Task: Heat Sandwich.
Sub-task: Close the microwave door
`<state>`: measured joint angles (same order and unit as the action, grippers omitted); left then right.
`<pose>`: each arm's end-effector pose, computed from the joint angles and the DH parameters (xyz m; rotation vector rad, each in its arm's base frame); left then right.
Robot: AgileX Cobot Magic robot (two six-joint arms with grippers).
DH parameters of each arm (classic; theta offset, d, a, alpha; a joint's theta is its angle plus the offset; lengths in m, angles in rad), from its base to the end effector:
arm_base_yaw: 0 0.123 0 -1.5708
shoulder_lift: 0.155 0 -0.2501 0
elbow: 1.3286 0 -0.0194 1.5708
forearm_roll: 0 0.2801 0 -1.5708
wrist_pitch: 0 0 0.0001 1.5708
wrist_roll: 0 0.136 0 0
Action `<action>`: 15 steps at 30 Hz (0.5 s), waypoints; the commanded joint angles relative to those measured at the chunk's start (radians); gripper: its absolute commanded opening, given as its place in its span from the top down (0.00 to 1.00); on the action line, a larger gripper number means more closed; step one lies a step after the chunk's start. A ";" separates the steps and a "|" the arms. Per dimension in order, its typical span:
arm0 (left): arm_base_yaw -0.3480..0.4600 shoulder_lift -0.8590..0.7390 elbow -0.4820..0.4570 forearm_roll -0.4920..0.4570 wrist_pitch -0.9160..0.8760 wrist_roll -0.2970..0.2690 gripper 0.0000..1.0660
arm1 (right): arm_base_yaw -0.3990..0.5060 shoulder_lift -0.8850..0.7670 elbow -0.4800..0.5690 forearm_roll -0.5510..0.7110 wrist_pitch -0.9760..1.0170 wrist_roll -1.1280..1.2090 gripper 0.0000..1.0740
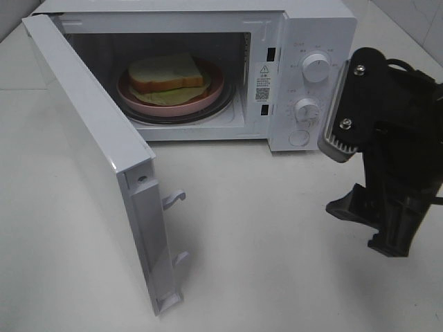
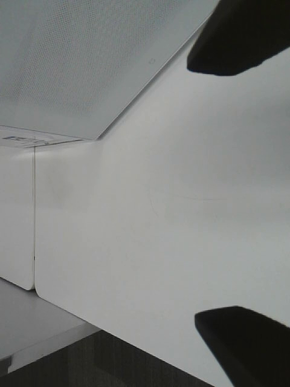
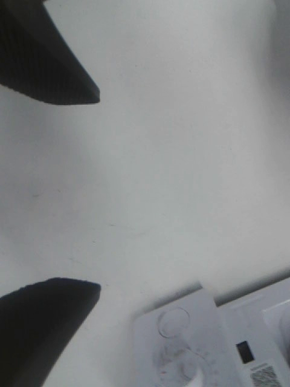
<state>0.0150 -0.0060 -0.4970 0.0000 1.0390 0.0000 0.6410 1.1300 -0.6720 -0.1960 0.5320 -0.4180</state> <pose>0.0971 0.0015 0.2730 -0.0151 2.0196 0.0095 0.2342 0.1580 0.1739 -1.3835 2.0361 -0.0987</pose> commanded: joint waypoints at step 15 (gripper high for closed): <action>0.004 -0.025 0.002 0.000 -0.004 0.000 0.08 | 0.001 -0.280 0.009 -0.002 0.405 0.387 0.29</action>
<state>0.0150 -0.0060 -0.4970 0.0000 1.0390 0.0000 0.6410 0.8740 -0.6690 -0.1950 0.8970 -0.0580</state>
